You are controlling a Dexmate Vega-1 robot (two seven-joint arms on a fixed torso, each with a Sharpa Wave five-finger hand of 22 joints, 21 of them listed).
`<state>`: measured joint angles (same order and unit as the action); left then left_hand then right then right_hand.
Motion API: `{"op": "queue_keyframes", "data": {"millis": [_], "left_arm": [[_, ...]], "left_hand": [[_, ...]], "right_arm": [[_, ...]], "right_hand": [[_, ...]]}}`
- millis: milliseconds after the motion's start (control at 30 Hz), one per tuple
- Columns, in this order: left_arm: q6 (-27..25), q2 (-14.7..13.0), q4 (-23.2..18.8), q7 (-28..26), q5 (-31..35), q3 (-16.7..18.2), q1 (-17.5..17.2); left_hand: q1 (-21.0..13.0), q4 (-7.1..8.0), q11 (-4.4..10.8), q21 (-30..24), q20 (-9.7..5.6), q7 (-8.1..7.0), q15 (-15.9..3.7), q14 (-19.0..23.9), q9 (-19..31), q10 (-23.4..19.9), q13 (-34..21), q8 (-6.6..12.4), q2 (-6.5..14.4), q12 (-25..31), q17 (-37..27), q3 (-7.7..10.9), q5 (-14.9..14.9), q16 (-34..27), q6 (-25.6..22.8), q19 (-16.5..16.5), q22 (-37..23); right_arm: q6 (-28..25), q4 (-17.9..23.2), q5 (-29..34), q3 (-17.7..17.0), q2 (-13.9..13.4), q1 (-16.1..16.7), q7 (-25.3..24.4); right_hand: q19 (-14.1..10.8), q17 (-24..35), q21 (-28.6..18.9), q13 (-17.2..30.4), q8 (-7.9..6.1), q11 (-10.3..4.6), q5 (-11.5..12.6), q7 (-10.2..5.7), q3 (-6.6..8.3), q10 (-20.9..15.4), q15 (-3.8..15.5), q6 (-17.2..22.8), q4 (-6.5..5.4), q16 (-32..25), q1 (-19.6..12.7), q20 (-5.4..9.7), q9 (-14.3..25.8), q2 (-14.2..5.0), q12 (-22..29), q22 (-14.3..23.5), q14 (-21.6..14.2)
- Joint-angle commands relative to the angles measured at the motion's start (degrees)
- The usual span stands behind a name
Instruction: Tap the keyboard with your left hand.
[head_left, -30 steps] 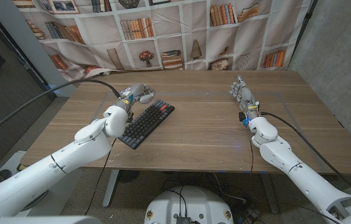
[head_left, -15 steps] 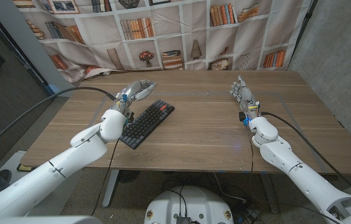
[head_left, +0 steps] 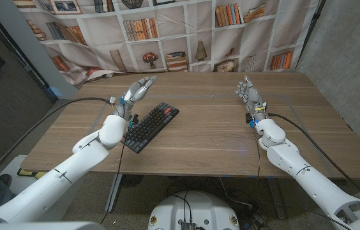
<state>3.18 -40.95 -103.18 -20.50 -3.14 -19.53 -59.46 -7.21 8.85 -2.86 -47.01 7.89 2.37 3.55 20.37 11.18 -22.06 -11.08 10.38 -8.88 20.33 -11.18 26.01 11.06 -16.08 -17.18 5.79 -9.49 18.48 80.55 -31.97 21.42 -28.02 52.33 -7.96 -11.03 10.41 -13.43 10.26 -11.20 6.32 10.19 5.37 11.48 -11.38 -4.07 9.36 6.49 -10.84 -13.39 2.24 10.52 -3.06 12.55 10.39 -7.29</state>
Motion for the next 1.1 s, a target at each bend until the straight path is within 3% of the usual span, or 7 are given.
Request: {"op": "queue_keyframes", "data": {"millis": [33, 333, 767, 833, 900, 933, 1100], "left_arm": [[13.74, 6.03, 11.47, 4.12, -12.17, 1.26, 3.25], [14.52, 7.06, 13.44, 6.11, -16.62, 1.56, 3.92], [15.07, 7.20, 17.37, 9.76, -18.23, -0.17, 6.91], [14.72, 7.17, 17.38, 9.58, -17.91, -0.47, 7.14], [14.94, 6.91, 17.52, 9.74, -17.31, -0.82, 7.36], [15.19, 6.84, 17.51, 9.77, -17.11, -0.92, 7.38], [16.21, 6.46, 18.25, 11.01, -16.92, -1.35, 7.98]], "left_hand": [[0.20, -0.53, 0.05, 1.35, -0.34, 0.02, -0.14, -0.36, -0.04, 1.00, -0.26, 0.35, 0.04, -0.93, -0.02, -0.33, 0.73, 0.54, 0.52, -1.16, -0.14], [-0.30, -1.77, -0.11, 6.75, -0.75, -1.48, -0.38, -7.93, -0.21, 7.09, -0.44, -0.62, 0.67, -5.81, 0.13, -1.85, 1.57, 4.21, 11.76, -4.03, -0.30], [-0.53, -2.19, -0.17, 9.03, -2.44, -0.22, 0.07, -10.05, -0.26, 9.22, -0.48, 0.35, 0.40, -7.15, 0.19, -2.60, 1.72, 4.84, 12.41, -6.19, -0.30], [-0.70, -2.42, -0.29, 10.57, -3.55, -0.19, 0.31, -10.98, -0.27, 9.84, -0.50, 0.48, 0.33, -7.56, 0.22, -2.98, 1.78, 5.02, 12.73, -8.24, -0.28], [-0.79, -2.73, -0.31, 16.84, -5.81, -0.46, 0.25, -14.44, -0.31, 11.27, -0.59, 0.67, 0.66, -8.25, 0.28, -4.37, 1.92, 5.36, 13.76, -18.09, -0.40], [-0.73, -2.74, -0.30, 18.15, -6.16, -0.58, -0.07, -16.35, -0.31, 12.67, -0.58, 0.61, 0.75, -8.70, 0.30, -4.74, 1.92, 5.77, 14.24, -20.24, -0.49], [-0.71, -2.94, 0.43, 20.16, -6.54, -2.26, -0.20, -20.58, -0.34, 16.53, -0.54, 0.34, 0.71, -9.50, 0.34, -5.73, 1.91, 6.06, 16.22, -22.55, -0.63]], "right_arm": [[1.31, 0.68, 0.35, -0.40, -0.33, 0.40, 0.26], [0.63, 2.19, 0.55, -1.01, -0.62, 1.15, -1.34], [-2.25, 3.38, 0.58, -0.91, -1.77, 0.42, -1.30], [-2.29, 2.90, 0.43, -0.79, -1.60, -0.01, -0.92], [-2.04, 2.21, 0.33, -0.60, -1.42, -0.53, -0.26], [-1.79, 1.84, 0.43, -0.48, -1.34, -0.78, 0.01], [-1.45, 1.13, 0.68, -0.18, -0.98, -1.39, 0.26]], "right_hand": [[-0.35, 0.09, -0.33, 0.29, -0.38, -0.11, -0.01, -0.20, 0.08, -0.57, -0.10, 0.80, 0.30, -0.16, -0.40, 1.20, 0.19, -0.26, 0.07, 0.18, -0.65], [-0.33, 0.10, -0.16, 0.28, -0.54, -0.13, -0.02, -1.54, 0.03, -0.78, -0.24, 1.48, 0.32, -0.07, -0.37, 1.04, 0.19, -0.20, 0.06, 0.18, -0.70], [-0.30, 0.13, 0.00, 0.28, -0.63, -0.24, -0.04, -1.31, -0.07, -0.72, -0.30, 2.03, 0.25, 0.01, -0.17, 0.85, 0.20, -0.13, -0.03, 0.19, -0.65], [-0.29, 0.13, 0.03, 0.28, -0.62, -0.08, -0.04, -1.28, -0.09, -0.93, -0.33, 2.07, 0.23, 0.02, -0.13, 0.86, 0.20, -0.12, 0.04, 0.19, -0.65], [-0.27, 0.14, 0.05, 0.28, -0.61, -0.08, -0.04, -1.25, -0.10, -0.91, -0.34, 2.09, 0.23, 0.03, -0.11, 0.81, 0.21, -0.12, 0.02, 0.19, -0.63], [-0.29, 0.14, 0.06, 0.28, -0.60, -0.08, -0.04, -1.30, -0.11, -0.90, -0.34, 2.09, 0.22, 0.04, -0.10, 0.82, 0.21, -0.12, 0.02, 0.19, -0.63], [-0.25, 0.14, 0.12, 0.28, -0.56, -0.08, -0.04, -1.32, -0.12, -0.88, -0.39, 2.09, 0.21, 0.05, -0.07, 0.74, 0.21, -0.13, -0.02, 0.19, -0.63]]}}
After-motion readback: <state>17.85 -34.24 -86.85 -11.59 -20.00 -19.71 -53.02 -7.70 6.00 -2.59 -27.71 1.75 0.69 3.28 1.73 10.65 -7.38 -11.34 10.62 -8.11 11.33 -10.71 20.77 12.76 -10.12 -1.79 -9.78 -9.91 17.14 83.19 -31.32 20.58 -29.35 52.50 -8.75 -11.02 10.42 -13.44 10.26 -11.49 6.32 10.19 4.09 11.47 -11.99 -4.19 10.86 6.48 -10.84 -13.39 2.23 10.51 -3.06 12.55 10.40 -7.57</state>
